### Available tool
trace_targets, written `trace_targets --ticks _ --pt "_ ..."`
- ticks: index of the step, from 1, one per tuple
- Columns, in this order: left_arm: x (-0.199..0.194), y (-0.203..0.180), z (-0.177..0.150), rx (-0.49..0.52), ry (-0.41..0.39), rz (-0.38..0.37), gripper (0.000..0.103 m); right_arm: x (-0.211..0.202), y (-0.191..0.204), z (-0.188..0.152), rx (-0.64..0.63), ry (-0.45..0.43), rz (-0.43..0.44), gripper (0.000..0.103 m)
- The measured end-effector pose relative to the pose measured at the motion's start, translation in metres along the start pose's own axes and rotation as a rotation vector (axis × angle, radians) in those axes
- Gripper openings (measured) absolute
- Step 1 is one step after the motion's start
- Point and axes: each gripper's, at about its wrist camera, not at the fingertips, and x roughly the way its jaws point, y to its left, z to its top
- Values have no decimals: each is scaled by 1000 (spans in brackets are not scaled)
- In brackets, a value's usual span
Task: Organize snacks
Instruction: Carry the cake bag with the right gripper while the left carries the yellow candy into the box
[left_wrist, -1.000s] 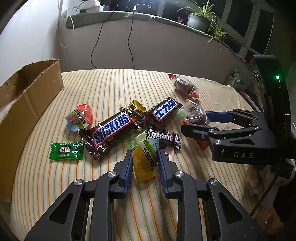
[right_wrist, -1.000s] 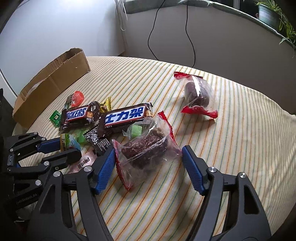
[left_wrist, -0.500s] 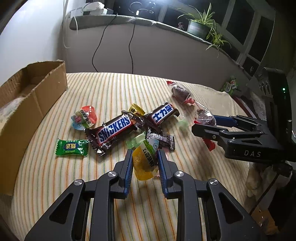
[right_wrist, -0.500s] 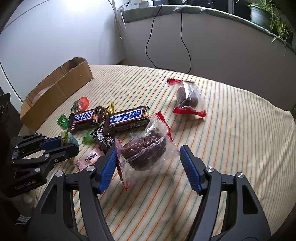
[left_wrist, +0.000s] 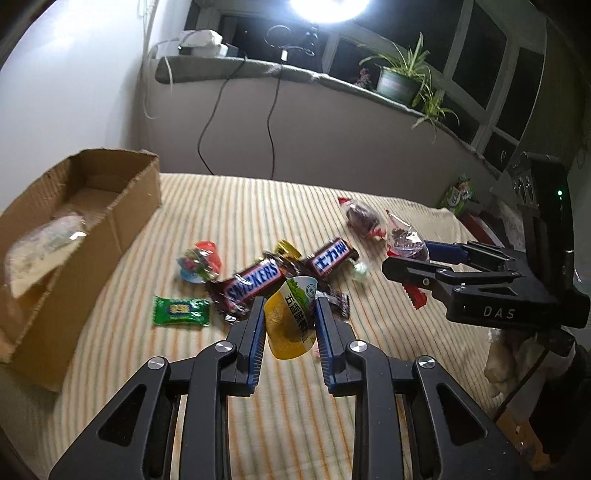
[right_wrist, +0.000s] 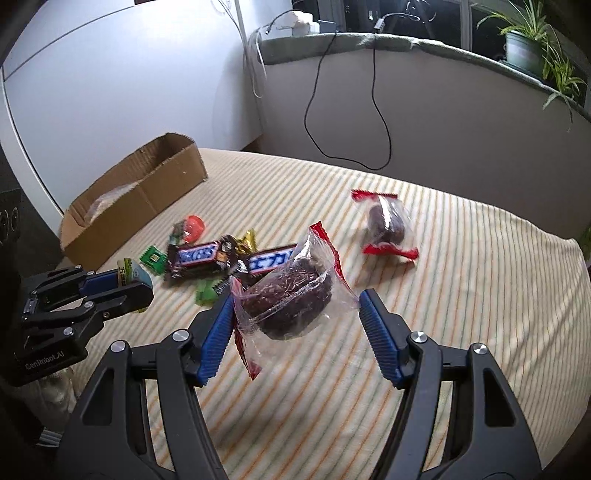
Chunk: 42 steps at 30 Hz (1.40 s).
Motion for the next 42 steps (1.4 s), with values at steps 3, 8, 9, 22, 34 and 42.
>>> trace_targets --ticks 3,8,9,22,34,42 --pt "-8 10 3 -12 -17 14 24 0 9 7 -14 -6 12 70" --pt "-21 33 6 -46 -47 51 24 2 30 20 -53 -14 35 70" --pt "-25 39 6 -54 -54 59 24 3 35 23 -63 -16 39 70" --pt "-60 102 8 -146 -122 187 24 33 89 69 -174 -32 95 70" --pt "-67 143 5 -208 -127 247 24 68 132 106 -234 -25 130 70" --pt "-65 154 5 -226 -112 256 24 95 152 132 -248 -13 150 70"
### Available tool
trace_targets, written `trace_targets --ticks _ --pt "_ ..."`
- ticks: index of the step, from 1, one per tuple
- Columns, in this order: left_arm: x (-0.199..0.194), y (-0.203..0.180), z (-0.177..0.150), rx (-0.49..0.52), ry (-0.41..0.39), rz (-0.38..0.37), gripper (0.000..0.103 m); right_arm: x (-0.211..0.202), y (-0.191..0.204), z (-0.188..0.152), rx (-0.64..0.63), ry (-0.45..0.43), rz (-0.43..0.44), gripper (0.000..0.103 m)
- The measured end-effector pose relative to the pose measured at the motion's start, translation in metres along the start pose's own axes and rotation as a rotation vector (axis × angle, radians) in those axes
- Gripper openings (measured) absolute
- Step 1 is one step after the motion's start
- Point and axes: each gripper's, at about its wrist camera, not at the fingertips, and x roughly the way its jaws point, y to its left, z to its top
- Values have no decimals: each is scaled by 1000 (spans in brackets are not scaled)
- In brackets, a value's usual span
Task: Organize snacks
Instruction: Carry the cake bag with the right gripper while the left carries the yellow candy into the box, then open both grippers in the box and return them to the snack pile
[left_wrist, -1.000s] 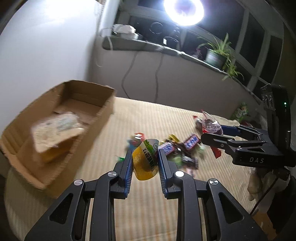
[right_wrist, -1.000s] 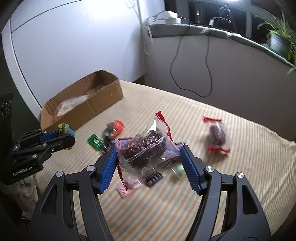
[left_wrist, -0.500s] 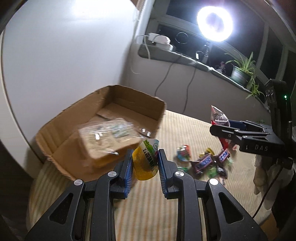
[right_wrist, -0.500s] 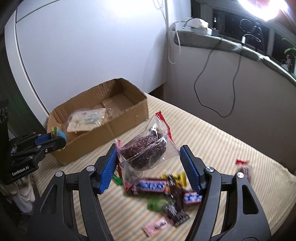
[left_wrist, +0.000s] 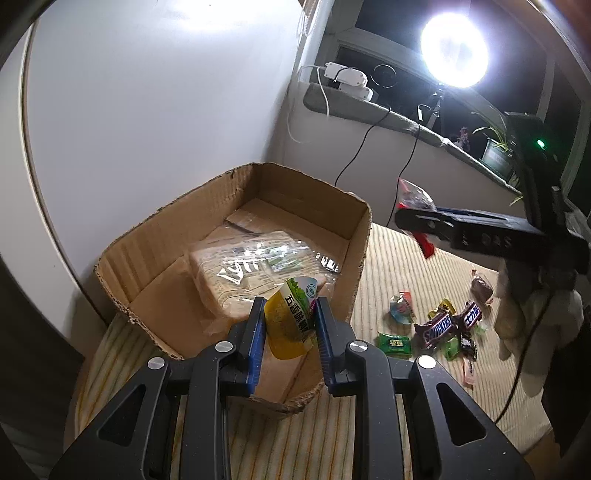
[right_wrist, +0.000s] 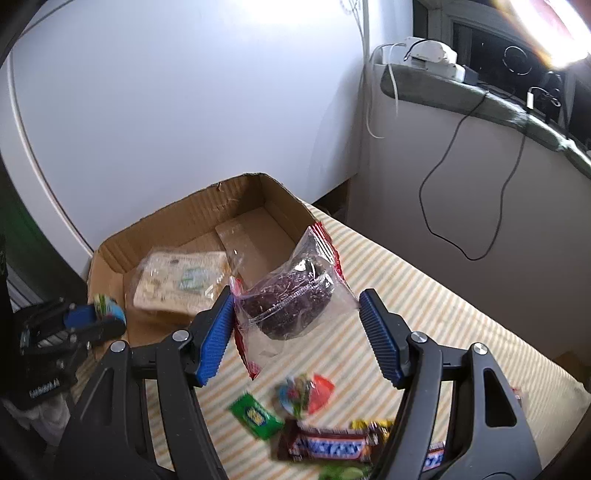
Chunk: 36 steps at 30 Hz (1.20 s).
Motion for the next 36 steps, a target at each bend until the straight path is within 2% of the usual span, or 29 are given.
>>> trace_targets --ticks 9,18,23,24,25,28,31,36 --pt "3 4 2 -4 13 1 24 37 11 26 -18 25 19 70" --pt "5 5 4 -3 16 8 28 58 19 33 -26 45 31 71" --pt "4 5 5 1 9 13 31 64 22 33 -38 53 32 78" --pt "4 5 5 3 7 16 33 64 23 33 -42 53 32 79" --pt "4 4 5 6 6 24 42 64 24 33 -44 51 30 80" --pt "3 4 5 2 0 32 54 63 25 35 -52 42 29 88" --pt "1 4 5 4 -7 40 59 59 27 36 -59 28 23 91" --pt "-3 2 5 2 -19 57 59 53 27 34 -82 28 -7 91"
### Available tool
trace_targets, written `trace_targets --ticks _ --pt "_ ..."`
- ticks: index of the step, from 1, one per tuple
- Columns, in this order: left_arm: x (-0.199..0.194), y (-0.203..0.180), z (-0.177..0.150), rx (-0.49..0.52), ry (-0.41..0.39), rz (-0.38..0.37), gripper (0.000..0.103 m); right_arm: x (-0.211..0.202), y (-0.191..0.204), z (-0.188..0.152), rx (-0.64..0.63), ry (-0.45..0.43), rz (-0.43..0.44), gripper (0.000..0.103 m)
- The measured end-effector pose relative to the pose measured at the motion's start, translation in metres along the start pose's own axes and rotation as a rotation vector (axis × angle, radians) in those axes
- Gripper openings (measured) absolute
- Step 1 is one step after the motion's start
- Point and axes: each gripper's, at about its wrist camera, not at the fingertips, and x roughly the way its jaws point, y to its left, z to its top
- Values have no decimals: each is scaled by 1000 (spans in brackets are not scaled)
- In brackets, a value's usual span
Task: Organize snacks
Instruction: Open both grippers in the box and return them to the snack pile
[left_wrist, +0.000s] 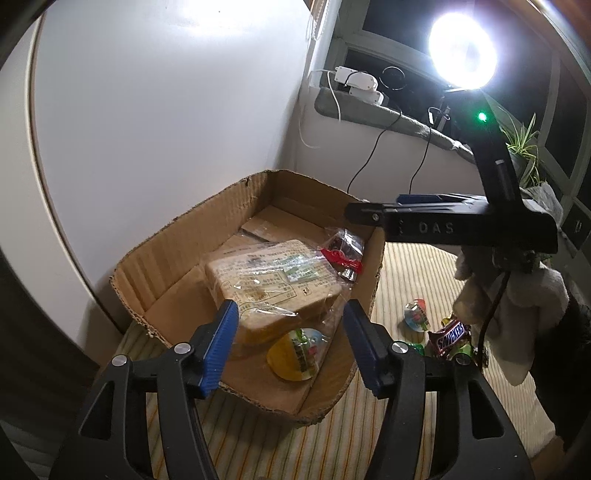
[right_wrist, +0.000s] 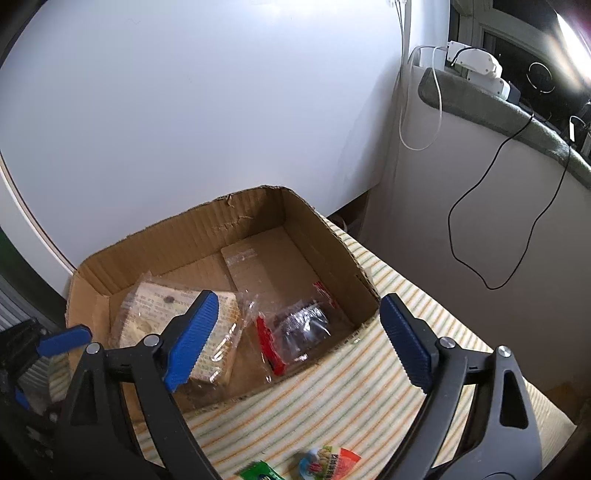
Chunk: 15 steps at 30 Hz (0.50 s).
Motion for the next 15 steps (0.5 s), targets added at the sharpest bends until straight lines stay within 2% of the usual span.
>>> trace_targets --ticks 9,12,15 --pt "-10 -14 -7 13 -11 -21 59 -23 -11 -18 -24 6 -138 91" --pt "-14 -24 -10 30 -18 -39 59 -32 -19 -27 -24 29 -136 91" --pt "-15 -35 -13 49 -22 -55 59 -48 -29 -40 -8 21 -170 91"
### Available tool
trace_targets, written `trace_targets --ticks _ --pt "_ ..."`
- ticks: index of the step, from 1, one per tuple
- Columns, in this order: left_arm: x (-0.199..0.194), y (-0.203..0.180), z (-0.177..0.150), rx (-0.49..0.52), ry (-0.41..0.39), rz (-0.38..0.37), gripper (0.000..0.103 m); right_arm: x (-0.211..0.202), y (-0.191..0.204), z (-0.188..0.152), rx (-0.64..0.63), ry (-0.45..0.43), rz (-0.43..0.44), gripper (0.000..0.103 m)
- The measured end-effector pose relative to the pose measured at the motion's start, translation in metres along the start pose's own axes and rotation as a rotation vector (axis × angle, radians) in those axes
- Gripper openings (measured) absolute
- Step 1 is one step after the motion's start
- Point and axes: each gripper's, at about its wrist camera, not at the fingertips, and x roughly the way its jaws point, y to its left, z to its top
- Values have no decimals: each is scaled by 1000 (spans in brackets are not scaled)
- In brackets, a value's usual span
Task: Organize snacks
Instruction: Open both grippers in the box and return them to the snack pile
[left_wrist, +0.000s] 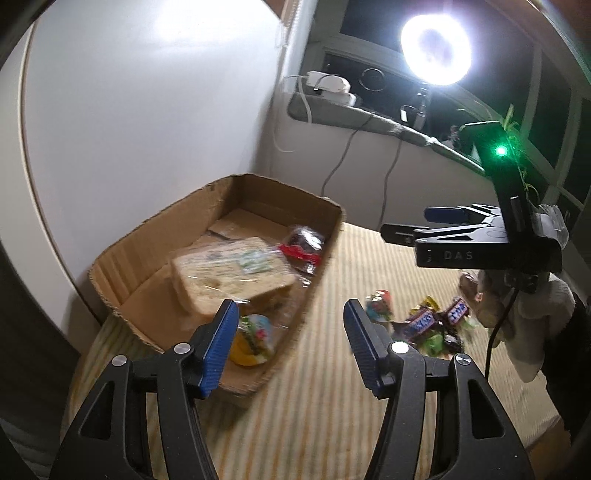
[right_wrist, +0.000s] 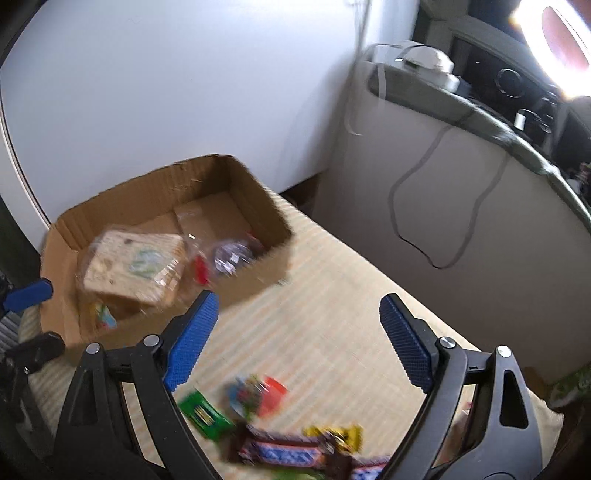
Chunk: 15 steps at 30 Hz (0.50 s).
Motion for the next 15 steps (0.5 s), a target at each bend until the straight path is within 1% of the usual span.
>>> trace_targets --ticks 3,6,10,12,15 --pt "0 -13 -4 23 6 -22 59 -19 -17 -15 30 -15 -8 91" --pt "4 -24 -9 37 22 -44 59 -35 -32 -30 61 -28 -44 91" --pt "11 -42 -19 56 40 -73 59 -57 -62 -58 165 -40 -57 91" --pt "14 -51 -25 60 56 -90 59 -69 -77 -73 216 -74 -56 91" --pt "20 -64 -32 69 84 -121 59 -83 -94 -92 247 -77 -38 91"
